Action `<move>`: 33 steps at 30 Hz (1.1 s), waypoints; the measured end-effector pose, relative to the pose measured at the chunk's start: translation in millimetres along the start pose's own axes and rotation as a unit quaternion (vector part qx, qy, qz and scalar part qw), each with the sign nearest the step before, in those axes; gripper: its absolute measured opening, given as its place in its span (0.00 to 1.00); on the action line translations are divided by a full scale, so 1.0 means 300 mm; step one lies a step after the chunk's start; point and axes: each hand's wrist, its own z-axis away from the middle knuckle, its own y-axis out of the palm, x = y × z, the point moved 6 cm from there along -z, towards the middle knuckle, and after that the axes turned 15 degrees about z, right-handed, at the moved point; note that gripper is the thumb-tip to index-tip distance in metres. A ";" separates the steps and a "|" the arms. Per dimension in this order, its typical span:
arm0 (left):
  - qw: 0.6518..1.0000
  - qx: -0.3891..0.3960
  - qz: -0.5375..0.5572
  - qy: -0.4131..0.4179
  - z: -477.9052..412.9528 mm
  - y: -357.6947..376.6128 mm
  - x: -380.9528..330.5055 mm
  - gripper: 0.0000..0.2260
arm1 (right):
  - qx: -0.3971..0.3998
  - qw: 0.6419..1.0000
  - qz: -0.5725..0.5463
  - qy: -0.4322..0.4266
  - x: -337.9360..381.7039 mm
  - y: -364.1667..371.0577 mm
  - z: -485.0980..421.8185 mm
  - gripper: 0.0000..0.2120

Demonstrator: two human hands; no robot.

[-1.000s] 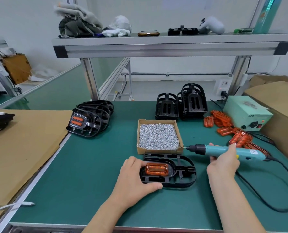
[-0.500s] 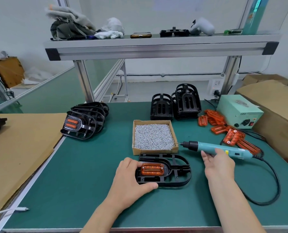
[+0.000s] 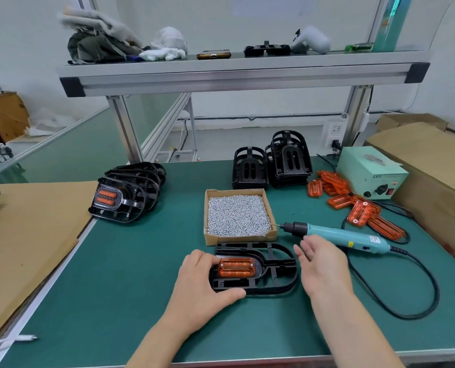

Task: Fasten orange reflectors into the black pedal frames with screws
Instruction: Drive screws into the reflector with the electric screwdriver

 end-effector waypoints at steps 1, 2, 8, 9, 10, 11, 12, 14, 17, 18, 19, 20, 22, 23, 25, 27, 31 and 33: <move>1.000 0.000 0.001 0.000 0.001 0.000 0.000 0.29 | 0.026 0.999 0.026 -0.001 -0.002 0.023 0.017 0.17; 1.000 0.000 0.002 0.000 0.001 0.001 -0.001 0.29 | 0.023 0.997 0.068 -0.002 -0.013 0.031 0.020 0.15; 1.000 0.006 0.010 0.029 0.011 0.000 -0.017 0.24 | 0.078 0.975 0.198 -0.068 -0.033 0.063 0.007 0.08; 0.999 0.008 0.011 0.041 0.013 0.000 -0.022 0.23 | 0.090 0.968 0.221 -0.081 -0.039 0.070 0.006 0.08; 0.998 0.010 0.008 0.056 0.016 0.001 -0.028 0.22 | 0.097 0.957 0.254 -0.097 -0.044 0.076 0.005 0.08; 0.997 0.010 0.001 0.076 0.018 0.001 -0.035 0.20 | 0.101 0.948 0.278 -0.117 -0.047 0.083 0.001 0.09; 0.995 0.010 -0.010 0.097 0.022 0.002 -0.043 0.18 | 0.106 0.939 0.299 -0.136 -0.045 0.093 0.002 0.09; 0.990 0.008 -0.031 0.136 0.032 0.005 -0.057 0.13 | 0.118 0.926 0.320 -0.159 -0.042 0.119 0.002 0.09; 0.982 0.002 -0.073 0.176 0.043 0.012 -0.073 0.10 | 0.141 0.916 0.334 -0.173 -0.043 0.157 -0.005 0.07; 0.978 0.005 -0.089 0.187 0.044 0.020 -0.082 0.10 | 0.147 0.913 0.338 -0.176 -0.044 0.163 -0.009 0.07; 0.974 0.013 -0.105 0.198 0.045 0.032 -0.092 0.12 | 0.152 0.912 0.337 -0.177 -0.045 0.164 -0.016 0.07; 0.971 0.024 -0.119 0.207 0.044 0.045 -0.104 0.13 | 0.155 0.913 0.333 -0.174 -0.041 0.163 -0.019 0.08; 0.966 0.041 -0.138 0.215 0.039 0.071 -0.127 0.14 | 0.166 0.914 0.322 -0.183 -0.037 0.154 -0.021 0.09; 0.964 0.044 -0.144 0.218 0.035 0.080 -0.134 0.13 | 0.172 0.913 0.316 -0.192 -0.037 0.149 -0.019 0.10; 0.960 0.042 -0.153 0.230 0.028 0.086 -0.148 0.13 | 0.180 0.919 0.292 -0.194 -0.039 0.139 -0.019 0.11; 0.954 0.028 -0.150 0.257 0.019 0.072 -0.164 0.13 | 0.189 0.930 0.258 -0.180 -0.038 0.135 -0.023 0.13; 0.947 -0.045 -0.131 0.290 -0.029 -0.009 -0.205 0.13 | 0.194 0.938 0.217 -0.186 -0.025 0.136 -0.011 0.13; 0.945 -0.077 -0.140 0.285 -0.068 -0.045 -0.224 0.13 | 0.207 0.933 0.218 -0.196 -0.026 0.141 -0.007 0.15</move>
